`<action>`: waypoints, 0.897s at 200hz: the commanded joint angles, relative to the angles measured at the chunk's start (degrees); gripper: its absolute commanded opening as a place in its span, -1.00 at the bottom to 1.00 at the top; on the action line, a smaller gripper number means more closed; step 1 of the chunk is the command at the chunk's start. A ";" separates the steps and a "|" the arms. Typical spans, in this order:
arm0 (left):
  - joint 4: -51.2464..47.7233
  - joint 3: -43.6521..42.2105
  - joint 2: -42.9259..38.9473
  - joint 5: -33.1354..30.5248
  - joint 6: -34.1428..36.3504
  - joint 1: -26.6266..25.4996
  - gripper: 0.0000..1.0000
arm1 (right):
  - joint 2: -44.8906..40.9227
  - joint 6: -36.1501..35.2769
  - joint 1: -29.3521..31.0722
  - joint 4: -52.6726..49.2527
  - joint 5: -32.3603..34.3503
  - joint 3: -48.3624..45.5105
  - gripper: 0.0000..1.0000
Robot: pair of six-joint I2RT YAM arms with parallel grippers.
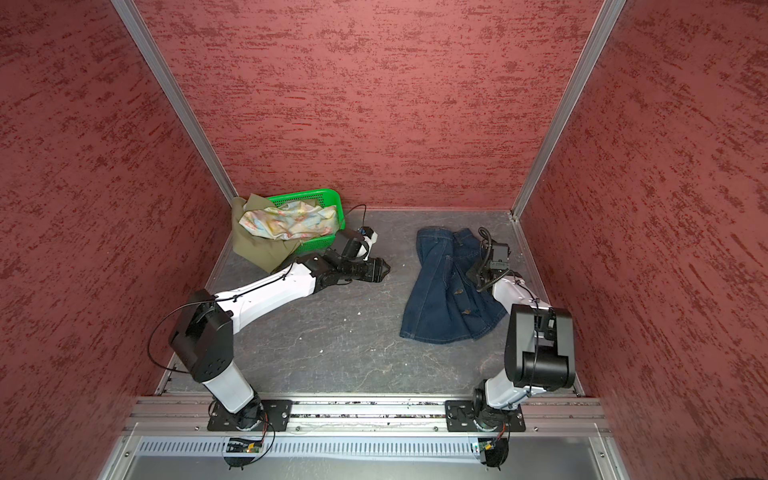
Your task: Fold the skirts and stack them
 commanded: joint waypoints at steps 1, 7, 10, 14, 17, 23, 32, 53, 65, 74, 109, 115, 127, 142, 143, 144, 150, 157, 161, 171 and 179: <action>2.40 -0.01 3.16 3.28 -2.25 -2.64 0.43 | -2.02 2.48 -0.20 2.67 0.15 -0.35 -1.00; 2.72 0.16 3.81 3.57 -2.08 -3.60 0.44 | -2.18 2.24 -0.20 2.56 0.07 -0.44 -1.00; 2.93 0.26 4.13 3.64 -1.95 -3.96 0.45 | -2.19 2.22 -0.19 2.52 0.07 -0.51 -1.00; 2.95 0.45 4.60 3.45 -1.78 -4.75 0.45 | -2.05 2.14 -0.23 2.39 0.15 -0.54 -1.00; 2.90 0.60 4.95 3.24 -1.59 -5.35 0.46 | -2.05 2.13 -0.21 2.37 0.06 -0.53 -1.00; 2.62 1.26 5.67 2.99 -0.91 -6.34 0.47 | -2.03 2.17 -0.27 2.62 -0.09 -0.60 -1.00; 1.60 2.22 6.92 2.44 -0.05 -7.81 0.48 | -1.94 2.13 -0.25 2.83 -0.41 -0.81 -1.00; -0.86 4.04 9.18 -0.03 1.70 -11.20 0.47 | -1.56 2.20 -0.29 3.24 -1.32 -0.66 -1.00; -2.45 5.08 10.42 -1.43 2.19 -12.86 0.47 | -1.48 2.30 -0.37 3.49 -1.66 -0.60 -1.00; -3.11 5.61 11.23 -2.26 2.24 -13.96 0.47 | -1.32 2.39 -0.43 3.81 -2.02 -0.60 -1.00; -6.21 8.24 14.99 -4.52 1.90 -16.69 0.44 | -1.82 2.65 -0.61 4.22 -2.65 -0.71 -1.00; -7.04 8.86 15.73 -4.68 1.72 -16.88 0.44 | -1.97 2.66 -0.73 4.18 -2.72 -0.81 -1.00; -9.12 10.50 17.39 -5.34 1.24 -17.30 0.42 | -2.35 2.51 -0.84 4.10 -2.74 -0.78 -1.00; -12.12 12.67 19.42 -6.50 0.62 -17.66 0.40 | -3.05 2.56 -1.13 4.09 -2.82 -0.86 -1.00; -12.30 12.81 19.54 -6.55 0.60 -17.67 0.40 | -3.11 2.56 -1.10 4.06 -2.82 -0.84 -1.00; -12.52 12.93 19.64 -6.66 0.58 -17.72 0.40 | -3.14 2.52 -1.14 4.09 -2.83 -0.83 -1.00; -13.36 13.69 20.26 -7.33 0.30 -17.79 0.38 | -3.39 2.48 -1.23 4.03 -2.83 -0.88 -1.00; -14.39 14.29 20.88 -7.95 0.01 -17.77 0.35 | -3.67 2.43 -1.29 4.00 -2.74 -0.91 -1.00; -14.93 14.64 21.16 -8.24 -0.19 -17.83 0.33 | -3.83 2.43 -1.39 3.99 -2.74 -0.92 -1.00; -16.10 15.44 22.11 -8.58 -0.48 -17.87 0.30 | -4.19 2.39 -1.54 3.97 -2.74 -1.04 -1.00; -16.95 16.23 22.90 -8.53 -0.56 -17.87 0.28 | -4.46 2.39 -1.75 4.06 -2.83 -1.17 -1.00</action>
